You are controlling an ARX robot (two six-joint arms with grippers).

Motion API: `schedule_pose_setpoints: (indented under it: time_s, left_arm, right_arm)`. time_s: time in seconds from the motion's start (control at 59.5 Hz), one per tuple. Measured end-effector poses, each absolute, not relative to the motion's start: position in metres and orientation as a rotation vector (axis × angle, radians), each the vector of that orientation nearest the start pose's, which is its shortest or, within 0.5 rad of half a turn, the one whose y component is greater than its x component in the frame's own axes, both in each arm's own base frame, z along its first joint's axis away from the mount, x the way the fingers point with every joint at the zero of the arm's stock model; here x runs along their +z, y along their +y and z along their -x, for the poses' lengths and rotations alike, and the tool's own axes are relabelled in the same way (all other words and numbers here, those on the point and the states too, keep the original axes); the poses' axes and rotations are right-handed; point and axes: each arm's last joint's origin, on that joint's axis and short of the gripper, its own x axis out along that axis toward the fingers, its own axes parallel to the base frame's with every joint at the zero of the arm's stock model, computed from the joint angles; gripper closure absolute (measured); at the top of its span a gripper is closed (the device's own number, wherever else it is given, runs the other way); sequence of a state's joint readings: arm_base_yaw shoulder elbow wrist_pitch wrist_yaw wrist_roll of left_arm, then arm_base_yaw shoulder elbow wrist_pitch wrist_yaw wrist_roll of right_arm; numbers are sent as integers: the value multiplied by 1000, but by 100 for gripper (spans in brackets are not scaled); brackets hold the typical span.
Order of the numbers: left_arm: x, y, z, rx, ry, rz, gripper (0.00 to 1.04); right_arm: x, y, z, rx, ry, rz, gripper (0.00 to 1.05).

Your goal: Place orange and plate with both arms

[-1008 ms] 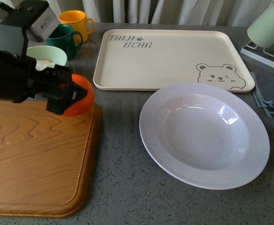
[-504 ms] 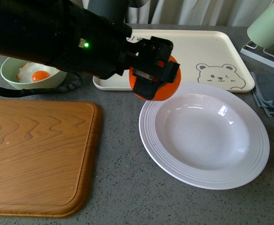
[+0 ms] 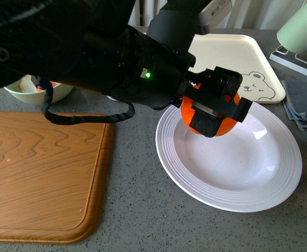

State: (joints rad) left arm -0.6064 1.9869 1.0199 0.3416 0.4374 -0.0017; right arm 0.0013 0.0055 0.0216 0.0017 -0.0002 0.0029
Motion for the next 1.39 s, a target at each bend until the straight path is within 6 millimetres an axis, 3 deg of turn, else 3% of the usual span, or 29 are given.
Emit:
schedule_pose_setpoints:
  time_s: [0.218,0.454,0.706,0.924,1.193,1.277,1.311,1.395]
  left_arm:
    - [115,-241,-314,-993,667,-40,45]
    - [116,-243,-313,-993,660,-25,8]
    - [132,-228,-315,-967,607,17,9]
    - [165,-179,-308,-906,521,104,9]
    - [198,-85,-311,-700,396,179,9]
    - [193,-62,-309,-403,212,84,20]
    - [186,-47,-302,-225,129,51,27]
    - [178,-26,-282,-18,39,31,42]
  right_arm:
    - [171,0,-97,2,-18,-3,9]
    - [171,0,-97,2,-18,-3,9]
    - [171,0,-97,2,-18,-3,9]
    - [171,0,-97,2,-18,-3,9]
    - [171,0,-97,2,-18,-3,9]
    - [171,0,-97,2,-18,-3,9]
    - [171,0,-97,2,-18,-3,9]
    - [171,0,-97,1,-17,-3,9]
